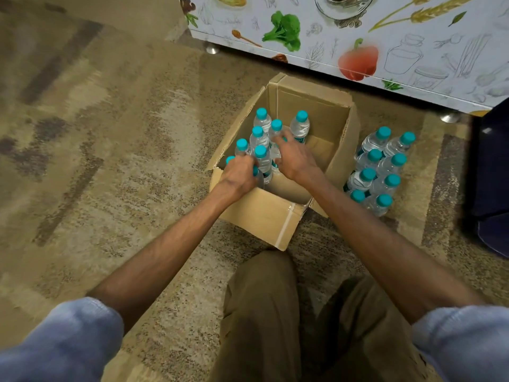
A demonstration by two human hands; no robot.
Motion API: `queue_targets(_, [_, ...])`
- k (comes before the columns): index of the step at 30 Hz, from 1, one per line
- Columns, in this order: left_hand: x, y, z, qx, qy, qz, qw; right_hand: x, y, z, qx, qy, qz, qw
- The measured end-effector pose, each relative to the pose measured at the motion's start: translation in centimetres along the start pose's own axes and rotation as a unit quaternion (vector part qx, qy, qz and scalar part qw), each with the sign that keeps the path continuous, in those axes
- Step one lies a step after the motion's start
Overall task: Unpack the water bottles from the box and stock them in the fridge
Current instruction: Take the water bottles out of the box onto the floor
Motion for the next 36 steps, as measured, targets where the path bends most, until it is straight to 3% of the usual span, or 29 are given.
queue_targets(5, [0.0, 0.6, -0.6, 0.000, -0.016, -0.029, 0.999, 1.0, 1.6, -1.2, -0.045, 0.013, -0.052, 0.998])
queue_targets(11, [0.6, 2.1, 0.3, 0.008, 0.031, -0.031, 0.999, 3.5, 2.7, 0.4, -0.085, 0.037, -0.007, 0.996])
queue_targets(14, [1.0, 4.0, 2.3, 0.026, 0.070, -0.059, 0.995, 5.3, 3.7, 3.7, -0.137, 0.089, -0.011, 0.987])
queue_targets(19, [2.2, 9.8, 5.3, 0.055, 0.169, -0.178, 0.968, 8.3, 6.6, 11.4, -0.209, 0.189, -0.016, 0.959])
queue_targets(24, [1.5, 17.1, 7.6, 0.066, 0.229, -0.239, 0.941, 12.4, 12.1, 19.3, -0.171, 0.267, -0.020, 0.948])
queue_targets(30, [-0.7, 26.4, 6.7, 0.103, 0.195, -0.322, 0.921, 15.9, 20.0, 23.9, -0.110, 0.241, -0.090, 0.960])
queue_targets(36, [-5.9, 34.0, 1.3, 0.027, 0.116, -0.340, 0.933, 15.8, 28.0, 19.2, -0.098, 0.160, -0.157, 0.970])
Point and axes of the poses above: each hand's wrist, its own x-axis away from the middle knuckle, its own z-axis out of the back of the hand, y = z × x, the point moved 4 cm from there along -x, towards the middle knuckle, and after that the axes turned 2 degrees about -y, right-handed, at the moved point
